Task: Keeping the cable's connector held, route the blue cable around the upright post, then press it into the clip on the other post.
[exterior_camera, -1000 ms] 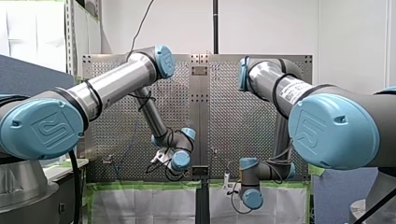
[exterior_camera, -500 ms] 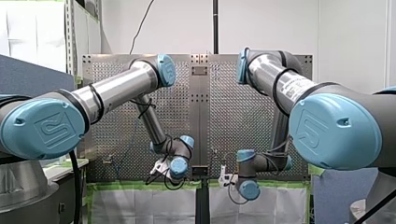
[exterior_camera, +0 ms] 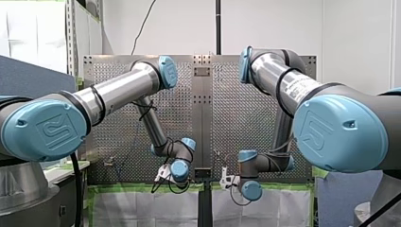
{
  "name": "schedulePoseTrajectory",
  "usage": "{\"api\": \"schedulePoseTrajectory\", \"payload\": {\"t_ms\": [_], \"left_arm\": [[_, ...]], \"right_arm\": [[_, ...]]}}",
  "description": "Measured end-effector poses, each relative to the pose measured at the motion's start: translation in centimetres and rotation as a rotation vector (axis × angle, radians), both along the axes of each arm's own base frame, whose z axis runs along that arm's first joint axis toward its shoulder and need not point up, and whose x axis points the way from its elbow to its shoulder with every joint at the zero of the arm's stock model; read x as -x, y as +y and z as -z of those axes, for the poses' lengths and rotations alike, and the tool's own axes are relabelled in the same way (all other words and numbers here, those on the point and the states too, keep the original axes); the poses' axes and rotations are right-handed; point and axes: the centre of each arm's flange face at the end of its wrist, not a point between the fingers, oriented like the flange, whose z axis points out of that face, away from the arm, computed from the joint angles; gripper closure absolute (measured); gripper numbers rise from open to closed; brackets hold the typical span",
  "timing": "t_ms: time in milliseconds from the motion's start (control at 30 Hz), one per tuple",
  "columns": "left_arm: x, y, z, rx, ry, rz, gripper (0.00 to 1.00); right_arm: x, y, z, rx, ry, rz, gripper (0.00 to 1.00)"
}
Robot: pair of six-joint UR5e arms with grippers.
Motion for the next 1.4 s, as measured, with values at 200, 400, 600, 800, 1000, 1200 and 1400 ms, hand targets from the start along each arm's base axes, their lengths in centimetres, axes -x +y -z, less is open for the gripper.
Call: {"api": "schedulePoseTrajectory", "payload": {"t_ms": [200, 400, 600, 800, 1000, 1200, 1400], "left_arm": [[0.1, -0.4, 0.1, 0.061, 0.016, 0.011, 0.0], [0.7, -0.8, 0.2, 0.111, 0.06, 0.025, 0.0], [1.0, -1.5, 0.1, 0.17, 0.098, 0.04, 0.0], [1.1, -2.5, 0.1, 0.244, 0.1, 0.063, 0.0], [1.1, -3.7, 0.1, 0.329, 0.084, 0.092, 0.0], [0.9, -4.8, -0.1, 0.417, 0.068, 0.122, 0.0], [0.4, -5.5, -0.3, 0.503, 0.053, 0.146, 0.0]], "right_arm": [[-0.1, -0.1, -0.3, 0.004, -0.003, -0.001, 1.0], [-0.4, -0.2, -1.0, 0.01, -0.007, -0.006, 1.0], [-1.0, -0.4, -2.4, 0.016, -0.011, -0.013, 1.0], [-1.4, -0.3, -3.3, 0.008, -0.006, -0.018, 1.0], [-1.3, -0.2, -3.4, -0.005, -0.003, -0.02, 1.0], [-1.3, 0.1, -3.2, -0.025, 0.006, -0.028, 1.0], [-1.3, 0.1, -3.2, -0.03, 0.008, -0.031, 1.0]]}}
